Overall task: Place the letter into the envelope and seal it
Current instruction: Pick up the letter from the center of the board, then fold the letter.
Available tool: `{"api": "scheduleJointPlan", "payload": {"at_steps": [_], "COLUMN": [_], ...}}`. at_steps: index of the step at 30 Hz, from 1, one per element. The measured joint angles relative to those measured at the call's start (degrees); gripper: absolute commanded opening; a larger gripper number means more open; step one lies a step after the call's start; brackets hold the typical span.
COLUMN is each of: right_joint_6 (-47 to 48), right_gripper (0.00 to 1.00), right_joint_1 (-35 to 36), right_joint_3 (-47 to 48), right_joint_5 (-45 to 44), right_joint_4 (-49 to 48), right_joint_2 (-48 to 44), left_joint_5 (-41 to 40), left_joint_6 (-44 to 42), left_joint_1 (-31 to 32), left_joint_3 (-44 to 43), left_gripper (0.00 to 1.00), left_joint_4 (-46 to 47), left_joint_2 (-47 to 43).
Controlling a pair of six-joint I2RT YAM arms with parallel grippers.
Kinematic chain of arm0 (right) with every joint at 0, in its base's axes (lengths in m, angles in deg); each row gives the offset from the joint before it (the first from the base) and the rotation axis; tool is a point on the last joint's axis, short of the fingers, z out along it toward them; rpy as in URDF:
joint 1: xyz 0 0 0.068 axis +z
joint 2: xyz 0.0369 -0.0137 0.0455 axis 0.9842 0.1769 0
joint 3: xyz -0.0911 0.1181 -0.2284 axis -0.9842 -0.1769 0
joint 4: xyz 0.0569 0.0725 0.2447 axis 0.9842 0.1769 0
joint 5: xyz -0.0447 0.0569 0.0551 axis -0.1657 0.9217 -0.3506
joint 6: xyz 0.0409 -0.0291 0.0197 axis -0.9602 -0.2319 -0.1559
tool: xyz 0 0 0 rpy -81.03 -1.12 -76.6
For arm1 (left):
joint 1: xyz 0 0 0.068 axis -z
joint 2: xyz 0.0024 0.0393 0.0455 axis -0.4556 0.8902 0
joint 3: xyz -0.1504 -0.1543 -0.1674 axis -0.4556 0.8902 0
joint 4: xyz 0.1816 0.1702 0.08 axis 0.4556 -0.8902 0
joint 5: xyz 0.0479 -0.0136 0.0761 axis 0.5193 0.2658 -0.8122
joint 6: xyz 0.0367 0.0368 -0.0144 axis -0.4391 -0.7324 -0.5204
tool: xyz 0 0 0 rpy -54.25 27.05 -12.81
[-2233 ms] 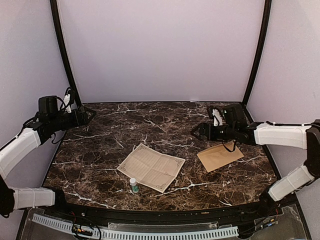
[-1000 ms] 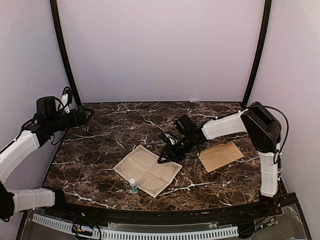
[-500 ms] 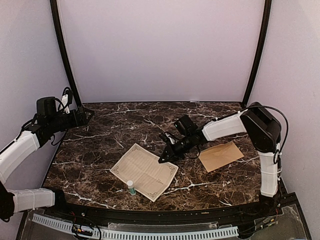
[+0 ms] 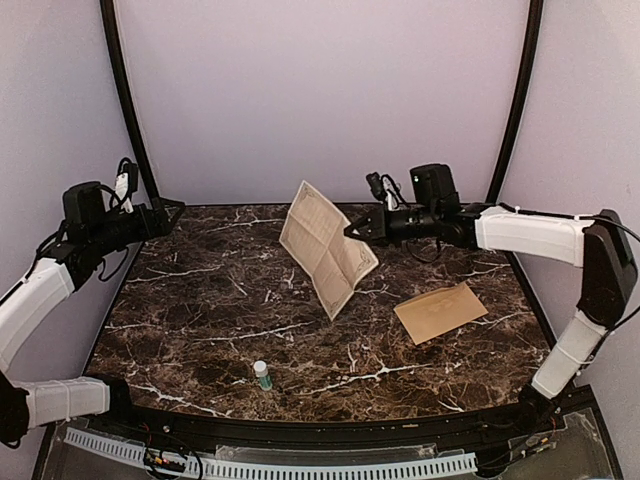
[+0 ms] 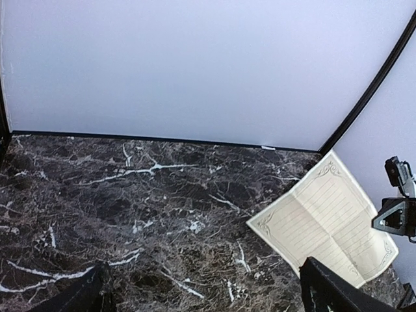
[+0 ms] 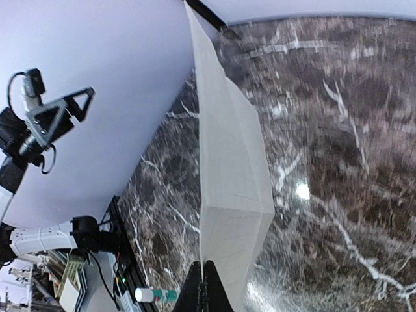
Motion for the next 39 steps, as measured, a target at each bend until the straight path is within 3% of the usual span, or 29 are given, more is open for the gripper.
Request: {"api": "scheduleJointPlan", "payload": {"at_steps": [10, 17, 25, 32, 39], "right_joint_6": [-2.0, -2.7, -3.9, -4.5, -5.6], "right_gripper": [0.0, 0.0, 0.0, 0.0, 0.0], "right_joint_1": [0.1, 1.8, 5.1, 7.2, 7.3], "right_joint_3": [-4.8, -7.1, -6.0, -5.0, -4.0], "right_joint_5": [-4.0, -2.7, 2.4, 4.6, 5.1], "right_joint_4": [-21.3, -34.1, -42.4, -46.5, -49.8], "right_joint_2": [-13.0, -15.2, -12.3, -11.6, -11.1], "left_joint_5": [5.8, 11.0, 18.7, 23.6, 25.3], "left_joint_6": [9.2, 15.4, 22.4, 28.6, 31.1], "left_joint_1": [0.7, 5.4, 14.3, 17.9, 20.9], "left_joint_3": [-0.6, 1.0, 1.6, 1.6, 1.6], "left_gripper": [0.99, 0.99, 0.99, 0.99, 0.96], "left_joint_4": [10.9, 18.6, 31.7, 43.4, 48.1], "left_joint_2": [-0.6, -2.5, 5.5, 11.7, 14.6]}}
